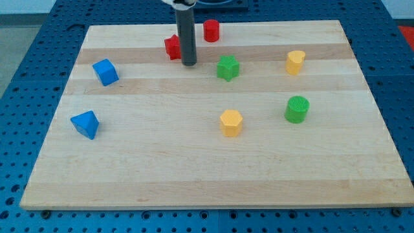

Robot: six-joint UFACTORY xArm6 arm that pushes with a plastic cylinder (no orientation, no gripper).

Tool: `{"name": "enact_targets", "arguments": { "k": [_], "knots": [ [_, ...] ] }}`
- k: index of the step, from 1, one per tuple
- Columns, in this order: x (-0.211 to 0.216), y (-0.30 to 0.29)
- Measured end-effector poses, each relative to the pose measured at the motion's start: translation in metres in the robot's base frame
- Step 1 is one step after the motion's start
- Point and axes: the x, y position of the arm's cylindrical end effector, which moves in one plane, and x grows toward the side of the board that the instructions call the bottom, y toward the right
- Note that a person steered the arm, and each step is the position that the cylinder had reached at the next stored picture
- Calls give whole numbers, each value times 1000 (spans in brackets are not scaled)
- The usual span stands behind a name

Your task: Slide the red star to the top center

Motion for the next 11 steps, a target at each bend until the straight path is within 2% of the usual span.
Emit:
{"name": "enact_targets", "arguments": {
  "k": [1,3,4,5,6,7,9,10,11],
  "knots": [
    [-2,-29],
    [-69,-25],
    [-62,-28],
    [-51,-75],
    [-73,-105],
    [-107,-98],
    [-113,-9],
    [-112,-12],
    [-99,-42]
  ]
}}
